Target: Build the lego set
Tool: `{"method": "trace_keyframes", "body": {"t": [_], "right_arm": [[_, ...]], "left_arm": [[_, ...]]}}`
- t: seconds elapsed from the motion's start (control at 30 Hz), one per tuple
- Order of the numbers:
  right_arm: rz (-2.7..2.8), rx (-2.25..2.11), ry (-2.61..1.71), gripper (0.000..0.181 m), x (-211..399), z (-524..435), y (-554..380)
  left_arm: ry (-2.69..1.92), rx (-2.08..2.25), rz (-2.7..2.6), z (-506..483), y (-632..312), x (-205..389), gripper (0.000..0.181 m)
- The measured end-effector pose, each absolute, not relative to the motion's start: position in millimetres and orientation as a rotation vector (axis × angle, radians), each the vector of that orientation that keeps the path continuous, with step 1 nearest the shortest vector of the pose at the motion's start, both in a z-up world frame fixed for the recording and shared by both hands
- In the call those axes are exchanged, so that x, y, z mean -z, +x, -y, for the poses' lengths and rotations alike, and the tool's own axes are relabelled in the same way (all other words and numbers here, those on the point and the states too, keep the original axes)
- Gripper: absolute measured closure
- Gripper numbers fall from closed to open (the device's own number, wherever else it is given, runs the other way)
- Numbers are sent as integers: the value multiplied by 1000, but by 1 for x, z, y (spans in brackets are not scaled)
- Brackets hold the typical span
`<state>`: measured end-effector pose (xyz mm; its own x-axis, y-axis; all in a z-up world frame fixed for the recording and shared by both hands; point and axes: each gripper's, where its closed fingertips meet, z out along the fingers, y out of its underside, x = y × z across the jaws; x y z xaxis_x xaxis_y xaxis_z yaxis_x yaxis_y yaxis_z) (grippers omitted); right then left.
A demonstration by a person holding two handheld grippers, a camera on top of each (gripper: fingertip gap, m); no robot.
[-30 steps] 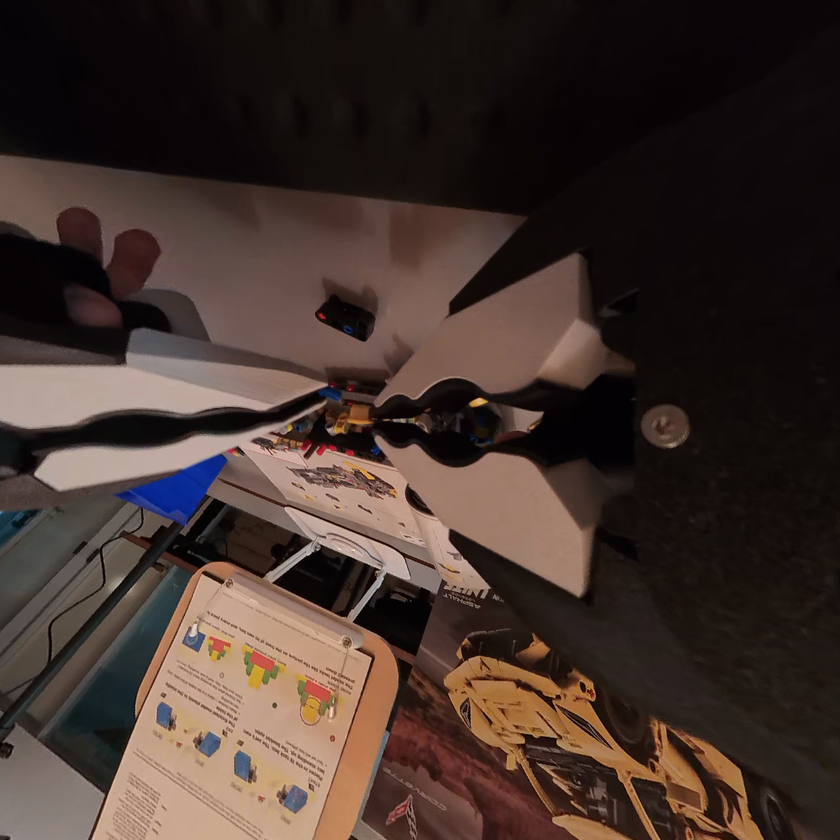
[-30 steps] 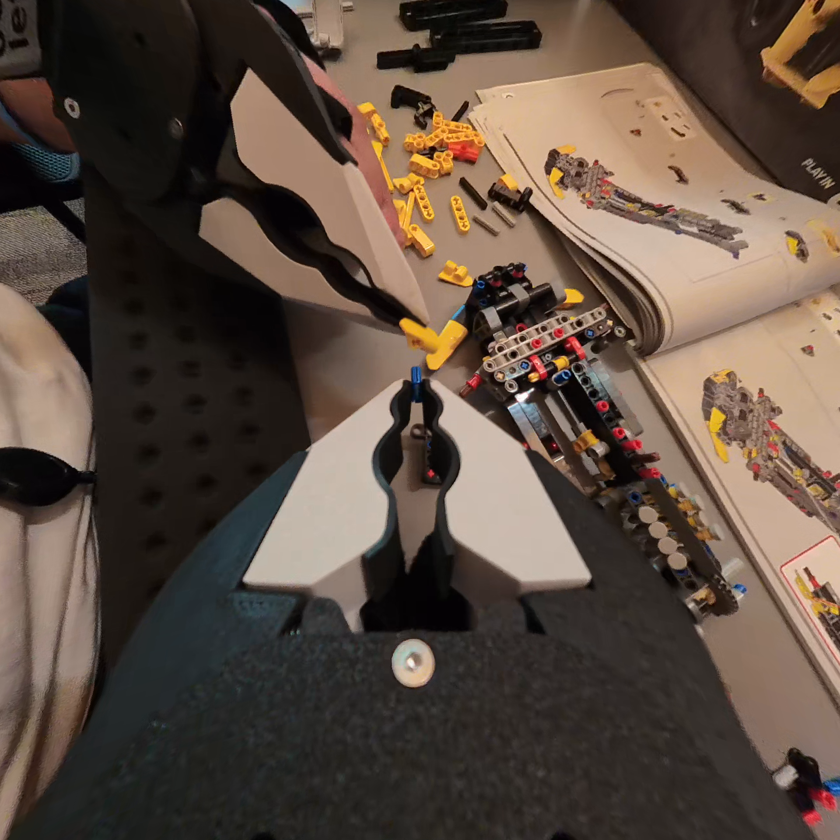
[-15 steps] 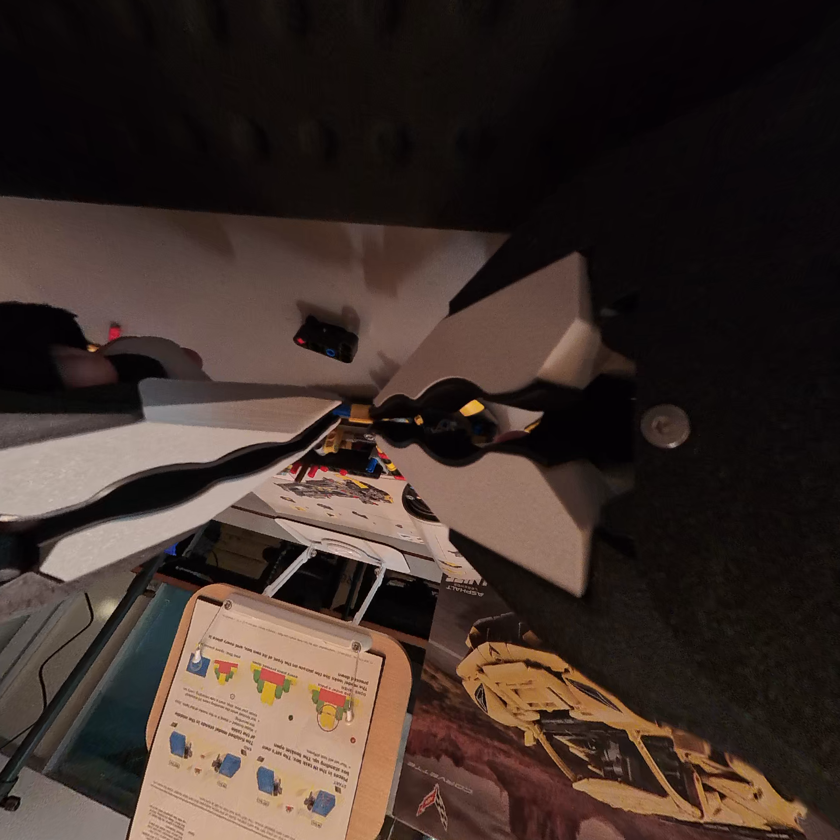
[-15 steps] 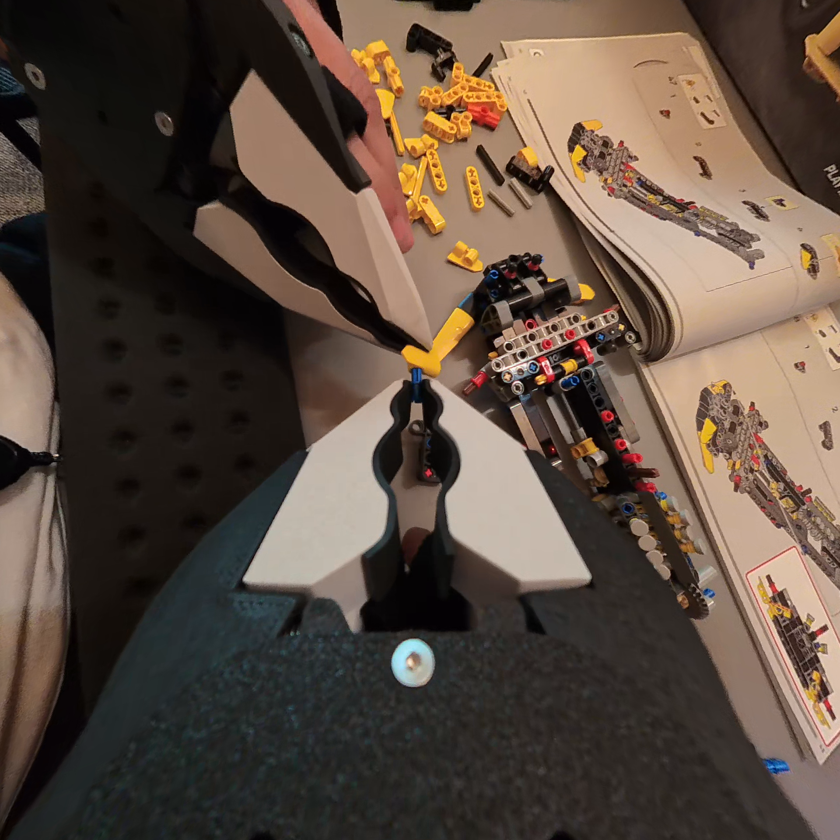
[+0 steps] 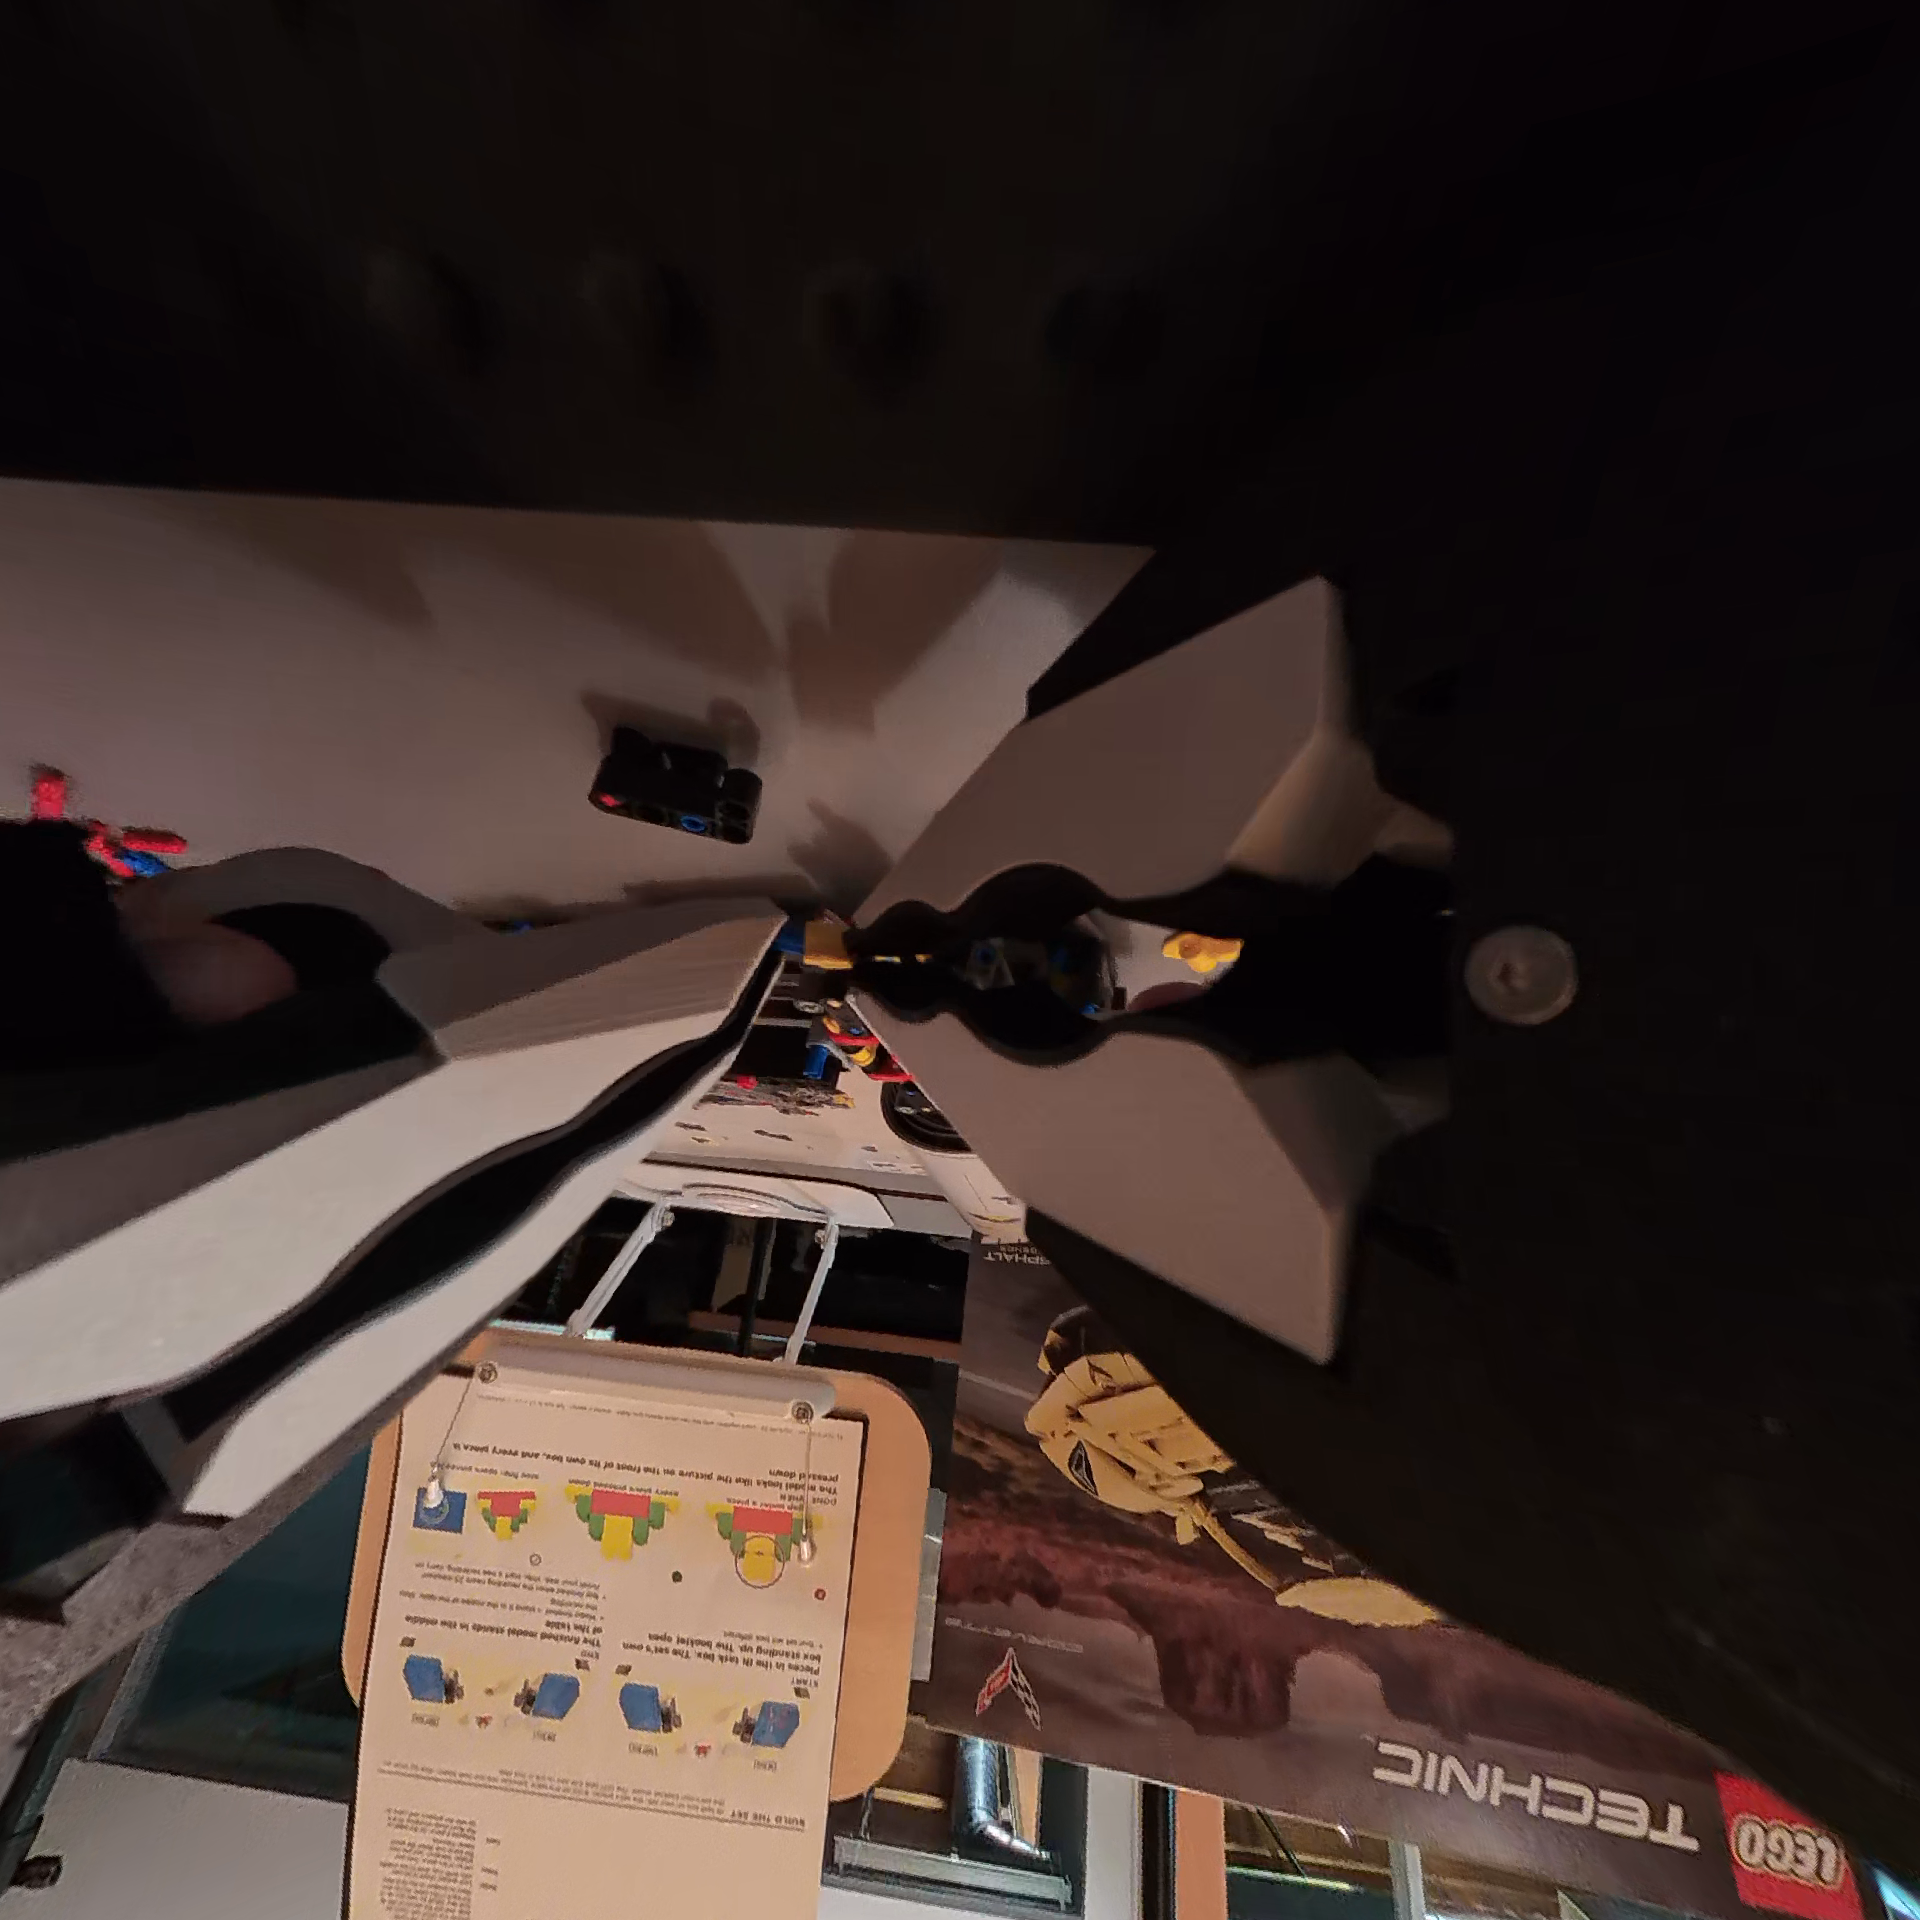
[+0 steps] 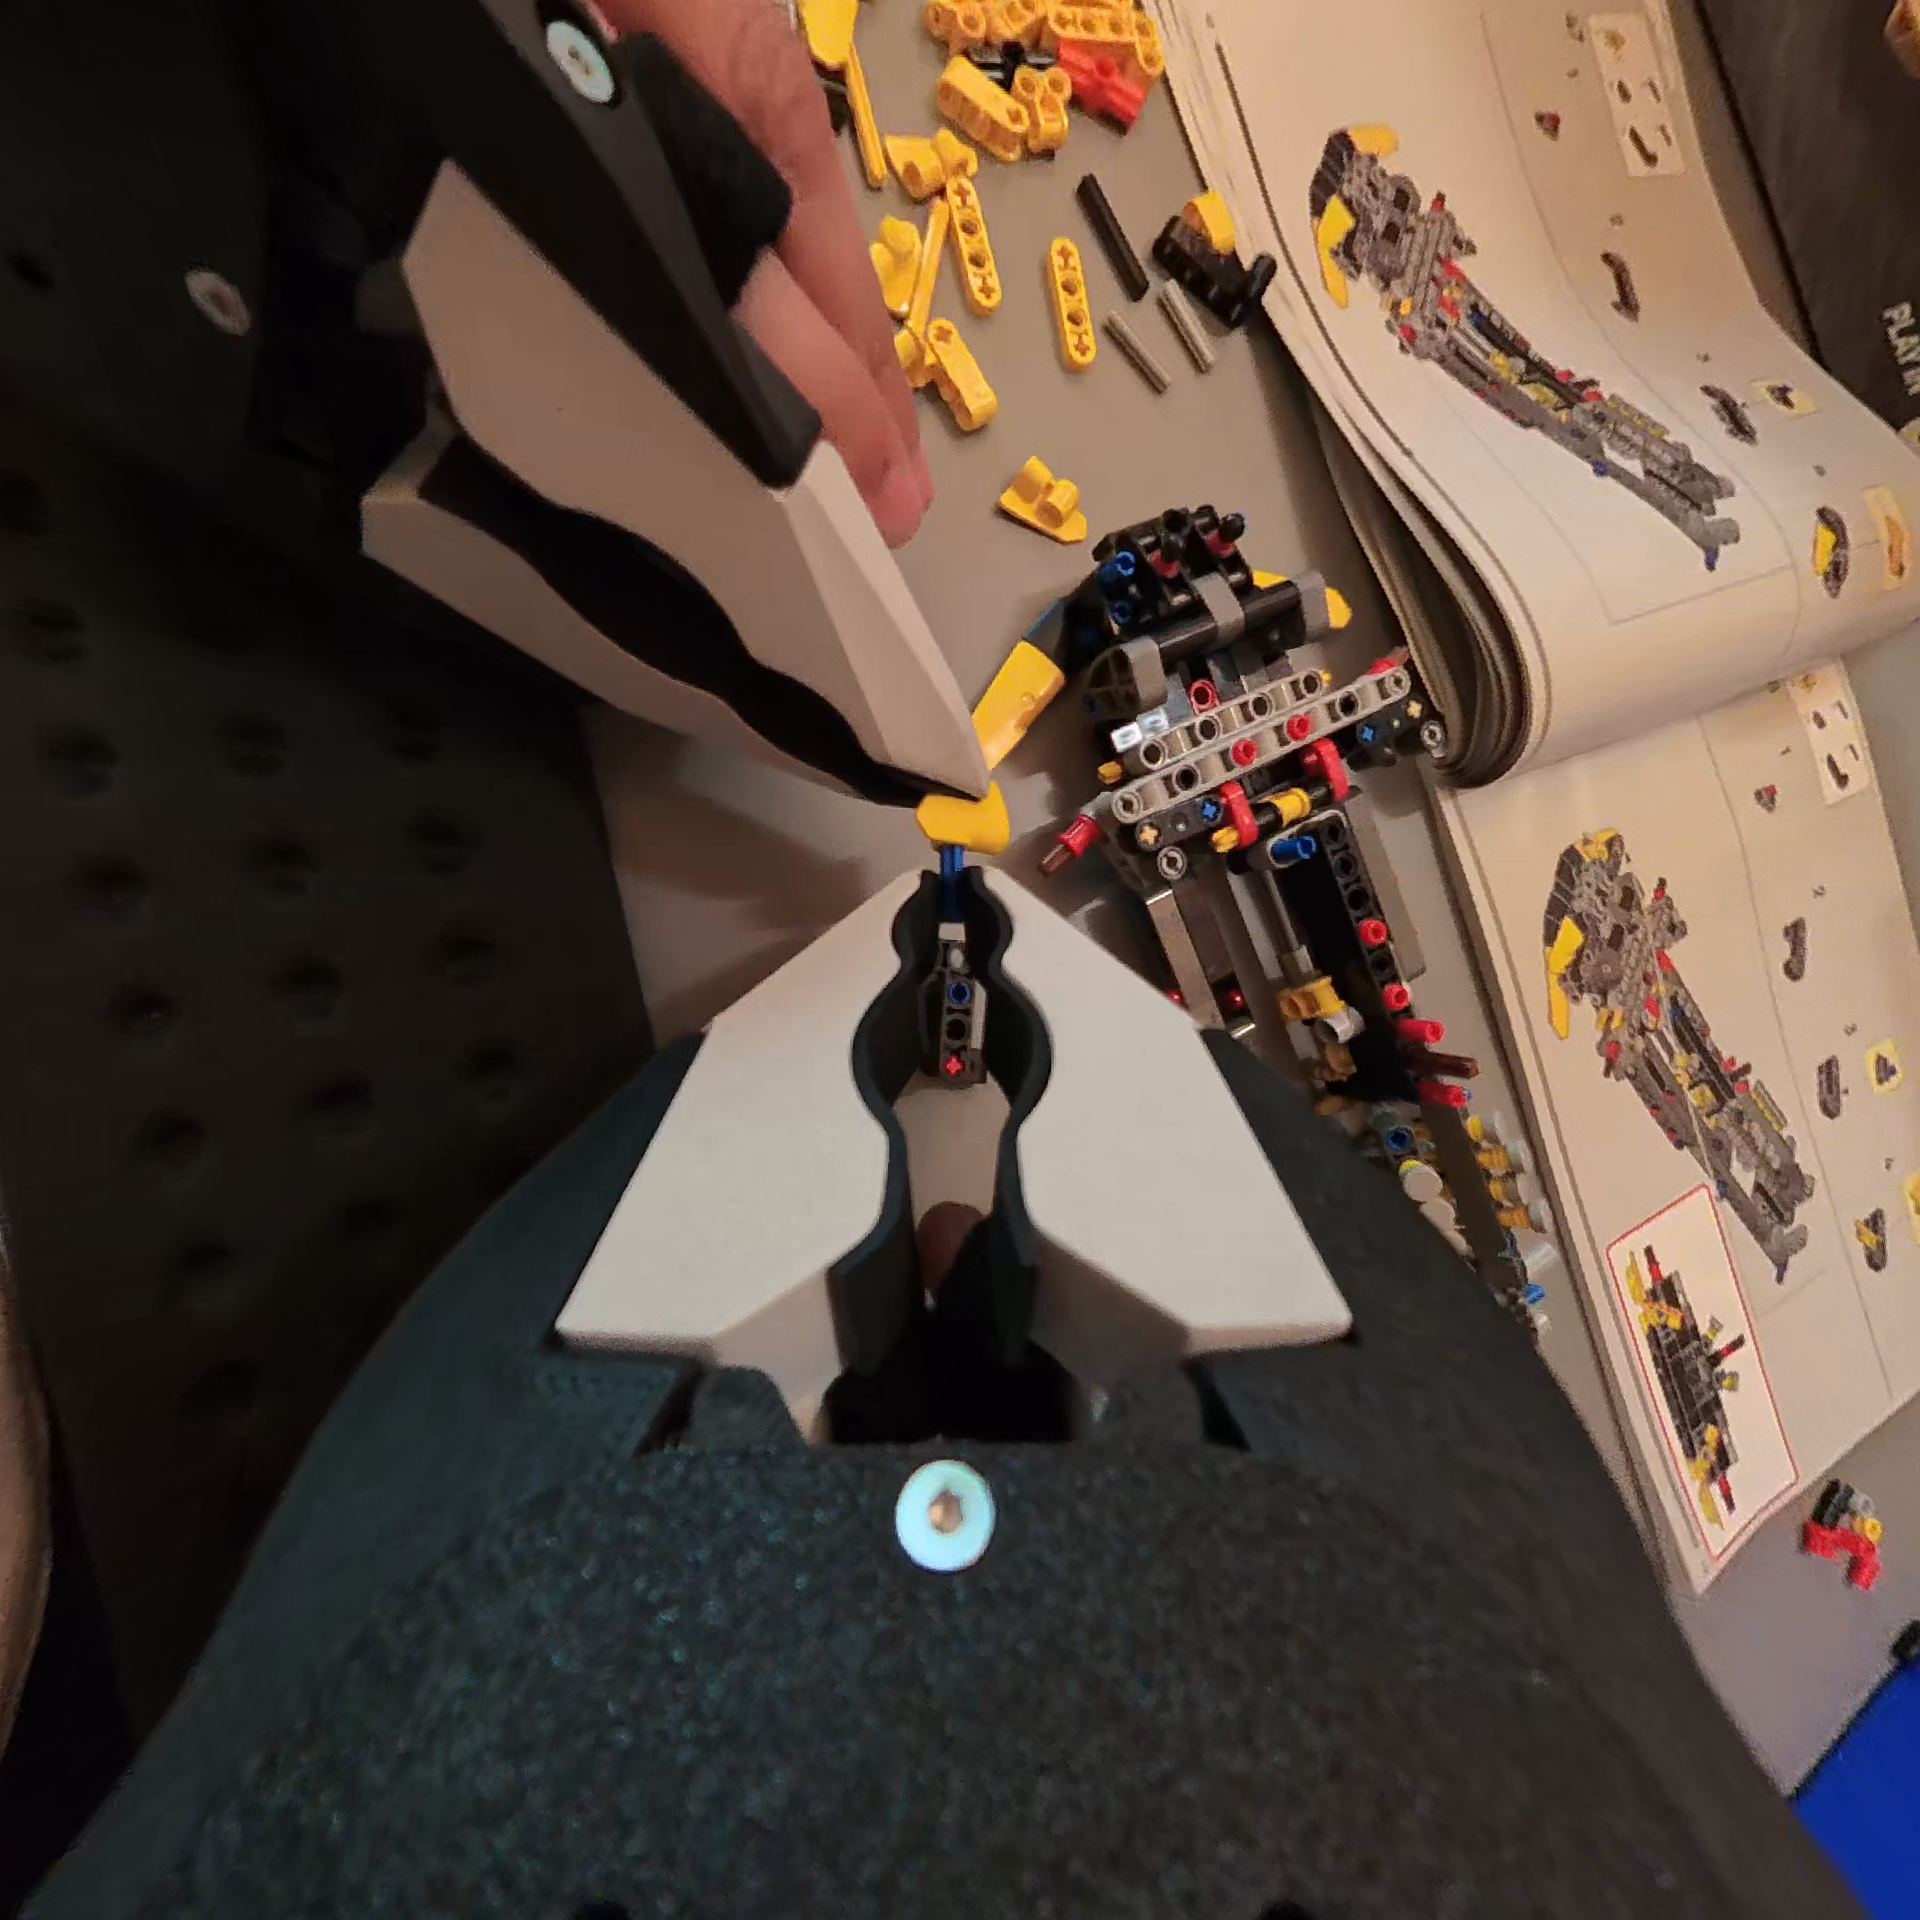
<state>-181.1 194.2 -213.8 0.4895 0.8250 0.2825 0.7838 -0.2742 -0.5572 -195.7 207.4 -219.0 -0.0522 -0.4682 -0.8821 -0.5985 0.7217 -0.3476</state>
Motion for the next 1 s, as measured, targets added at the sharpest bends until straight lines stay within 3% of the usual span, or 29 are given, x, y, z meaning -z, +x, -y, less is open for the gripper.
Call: {"method": "trace_keyframes", "body": {"t": [0.7, 1.0], "right_arm": [[1305, -192, -2116, 179, 223, -192, -182], [1107, -417, -2038, 173, 206, -194, -184]], "left_arm": [[-796, -198, -1729, -204, -191, 223, 181], [-912, -23, -1642, -207, -192, 207, 181]]}}
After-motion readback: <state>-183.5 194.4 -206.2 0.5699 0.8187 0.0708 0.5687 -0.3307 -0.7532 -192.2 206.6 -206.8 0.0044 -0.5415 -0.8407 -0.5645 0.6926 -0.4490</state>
